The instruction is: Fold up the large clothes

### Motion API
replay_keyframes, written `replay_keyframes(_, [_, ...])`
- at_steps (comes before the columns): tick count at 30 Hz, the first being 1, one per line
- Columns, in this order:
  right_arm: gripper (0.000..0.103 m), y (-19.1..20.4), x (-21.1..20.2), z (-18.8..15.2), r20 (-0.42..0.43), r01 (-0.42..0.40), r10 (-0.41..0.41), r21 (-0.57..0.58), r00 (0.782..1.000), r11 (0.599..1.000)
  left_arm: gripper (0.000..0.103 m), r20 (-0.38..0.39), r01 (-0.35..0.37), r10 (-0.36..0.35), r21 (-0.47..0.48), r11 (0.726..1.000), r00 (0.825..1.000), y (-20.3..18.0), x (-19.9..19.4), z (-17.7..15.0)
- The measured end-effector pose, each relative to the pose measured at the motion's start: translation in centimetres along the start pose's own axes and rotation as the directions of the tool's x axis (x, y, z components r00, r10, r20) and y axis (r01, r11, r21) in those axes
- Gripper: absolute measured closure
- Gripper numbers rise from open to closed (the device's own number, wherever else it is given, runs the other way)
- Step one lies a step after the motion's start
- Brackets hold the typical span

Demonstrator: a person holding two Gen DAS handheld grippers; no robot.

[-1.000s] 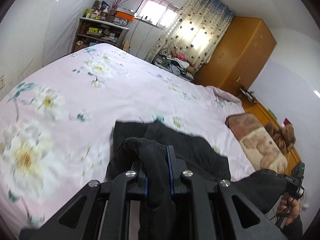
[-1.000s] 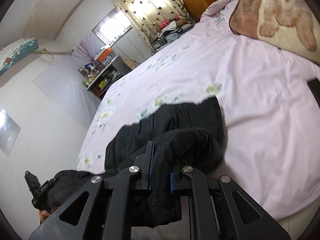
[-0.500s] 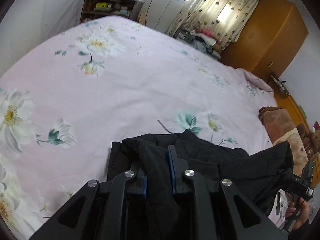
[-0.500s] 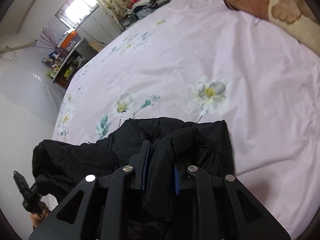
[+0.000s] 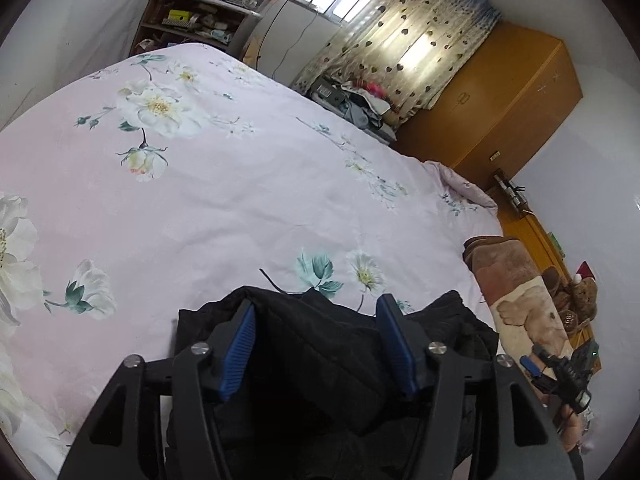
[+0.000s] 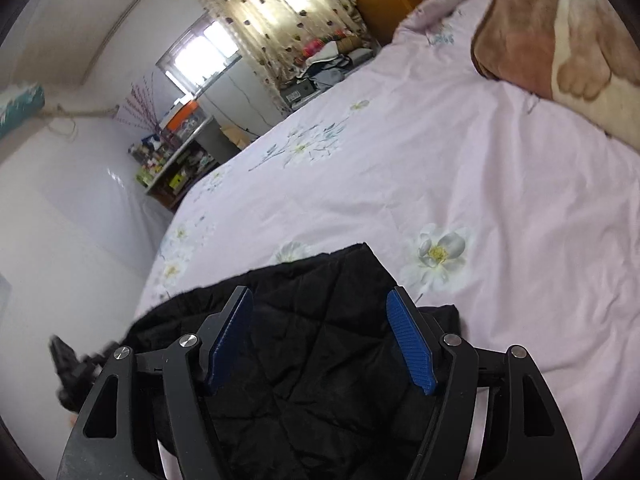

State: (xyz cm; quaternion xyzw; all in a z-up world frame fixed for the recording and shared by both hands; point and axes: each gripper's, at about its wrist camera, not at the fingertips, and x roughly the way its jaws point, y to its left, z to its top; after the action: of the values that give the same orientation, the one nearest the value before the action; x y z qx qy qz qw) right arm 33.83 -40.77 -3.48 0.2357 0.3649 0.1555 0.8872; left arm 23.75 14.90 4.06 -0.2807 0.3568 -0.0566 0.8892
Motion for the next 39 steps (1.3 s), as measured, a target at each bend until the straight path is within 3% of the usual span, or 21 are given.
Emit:
replay_keyframes(5, [0.033, 0.5, 1.1, -2.1, -0.021, 0.07, -0.073, -0.114, 0.997, 0.991, 0.017, 0.139, -0.101, 0.088, 0.087, 0.991, 0.986, 0.0, -2.7, 0.6])
replay_keyframes(6, [0.033, 0.5, 1.3, -2.6, -0.026, 0.081, -0.085, -0.13, 0.996, 0.988, 0.016, 0.152, -0.124, 0.109, 0.09, 0.988, 0.982, 0.2, -2.9, 0.6])
replay_keyframes(10, [0.033, 1.4, 2.4, -4.6, -0.023, 0.114, -0.121, -0.201, 0.992, 0.973, 0.016, 0.097, -0.119, 0.103, 0.172, 0.978, 0.99, -0.3, -1.1, -1.0])
replay_keyframes(14, [0.033, 3.2, 4.8, -6.2, -0.024, 0.129, -0.143, -0.302, 0.989, 0.944, 0.017, 0.03, -0.112, 0.108, 0.271, 0.956, 0.994, -1.7, 3.4, -3.6])
replay_keyframes(16, [0.033, 3.7, 7.2, -6.7, -0.022, 0.18, -0.201, -0.359, 0.979, 0.916, 0.017, 0.024, -0.149, 0.149, 0.312, 0.938, 0.989, -1.8, 6.1, -4.3])
replay_keyframes(17, [0.033, 3.5, 8.4, -6.7, -0.02, 0.213, -0.237, -0.373, 0.971, 0.903, 0.017, 0.025, -0.204, 0.207, 0.325, 0.923, 0.978, -1.4, 7.6, -4.5])
replay_keyframes(18, [0.033, 3.0, 9.4, -6.7, -0.023, 0.233, -0.261, -0.38, 0.965, 0.895, 0.017, 0.015, -0.252, 0.261, 0.327, 0.911, 0.965, -0.6, 9.1, -4.6])
replay_keyframes(21, [0.033, 1.2, 12.3, -6.5, -0.028, 0.29, -0.323, -0.37, 0.946, 0.882, 0.016, 0.014, -0.306, 0.315, 0.29, 0.907, 0.949, 2.4, 11.8, -4.9])
replay_keyframes(25, [0.034, -1.1, 14.8, -6.7, -0.026, 0.325, -0.354, -0.341, 0.935, 0.882, 0.01, 0.017, -0.286, 0.288, 0.194, 0.938, 0.957, 5.1, 12.8, -5.5])
replay_keyframes(31, [0.034, -1.8, 15.9, -6.7, -0.021, 0.347, -0.374, -0.328, 0.927, 0.879, 0.009, 0.03, -0.319, 0.32, 0.204, 0.926, 0.947, 4.8, 13.1, -5.9])
replay_keyframes(35, [0.034, -1.0, 14.4, -5.7, -0.049, 0.351, -0.385, -0.318, 0.922, 0.881, 0.014, 0.019, -0.355, 0.361, 0.231, 0.906, 0.932, 3.1, 10.9, -4.5])
replay_keyframes(39, [0.034, 1.4, 10.8, -5.1, 0.017, 0.323, -0.336, -0.32, 0.942, 0.891, 0.015, 0.084, -0.33, 0.319, 0.287, 0.9, 0.944, -0.7, 8.1, -3.3])
